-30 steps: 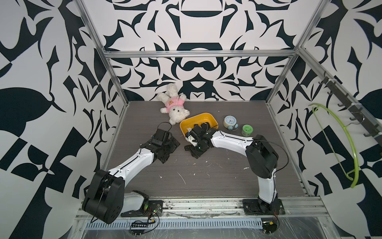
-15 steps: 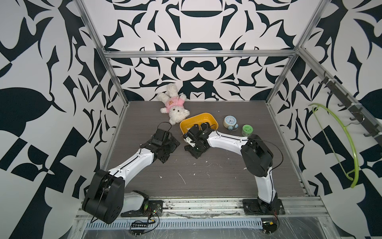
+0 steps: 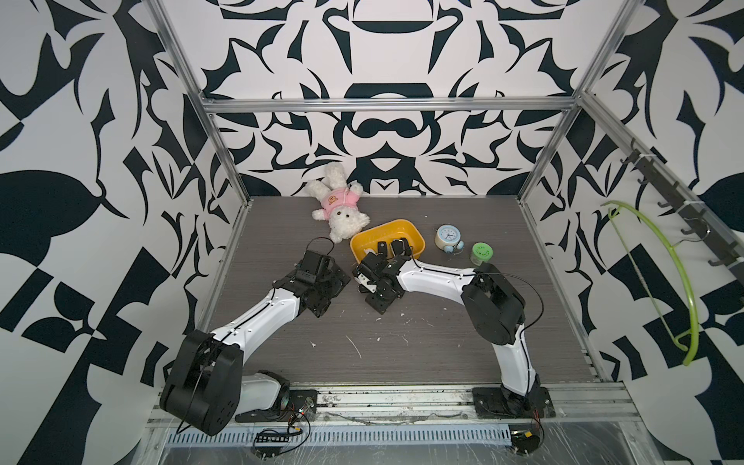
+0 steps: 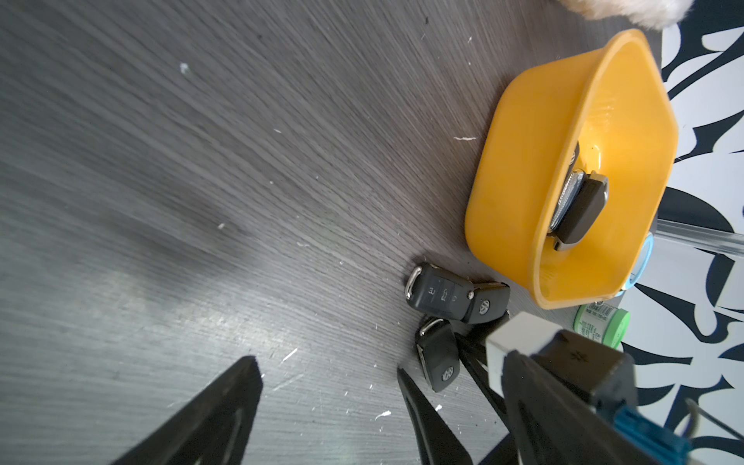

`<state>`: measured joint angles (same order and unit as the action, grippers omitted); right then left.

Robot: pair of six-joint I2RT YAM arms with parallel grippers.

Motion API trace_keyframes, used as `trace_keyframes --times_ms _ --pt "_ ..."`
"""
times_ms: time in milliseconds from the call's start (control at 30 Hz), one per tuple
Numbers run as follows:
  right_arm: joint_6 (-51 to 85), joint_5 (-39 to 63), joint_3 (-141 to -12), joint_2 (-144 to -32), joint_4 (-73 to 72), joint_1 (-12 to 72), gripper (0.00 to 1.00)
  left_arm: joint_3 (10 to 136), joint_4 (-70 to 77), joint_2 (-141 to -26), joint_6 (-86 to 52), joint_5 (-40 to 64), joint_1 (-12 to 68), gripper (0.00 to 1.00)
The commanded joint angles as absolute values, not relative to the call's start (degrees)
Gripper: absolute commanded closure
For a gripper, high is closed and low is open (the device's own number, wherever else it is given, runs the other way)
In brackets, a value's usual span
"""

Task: Place the car key into the storage box
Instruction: Pick up the car key from the center of the board.

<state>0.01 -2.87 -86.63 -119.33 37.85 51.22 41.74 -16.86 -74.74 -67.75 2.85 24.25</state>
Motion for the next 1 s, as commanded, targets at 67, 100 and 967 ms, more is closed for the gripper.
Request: trace_keyframes --times_ms 67,100,967 --pt "-0.1 -5.3 -89.0 -120.1 40.4 51.9 0.42 40.8 -16.7 -74.8 -68.0 3.3 24.0 0.0" --pt "-0.1 -5.2 -89.0 -120.2 40.5 51.9 0.42 40.6 -16.7 -74.8 -67.9 3.2 24.0 0.01" --pt "2.4 -4.0 -88.6 -117.0 40.7 52.0 0.77 41.4 -18.7 -73.6 -66.8 0.9 23.8 0.01"
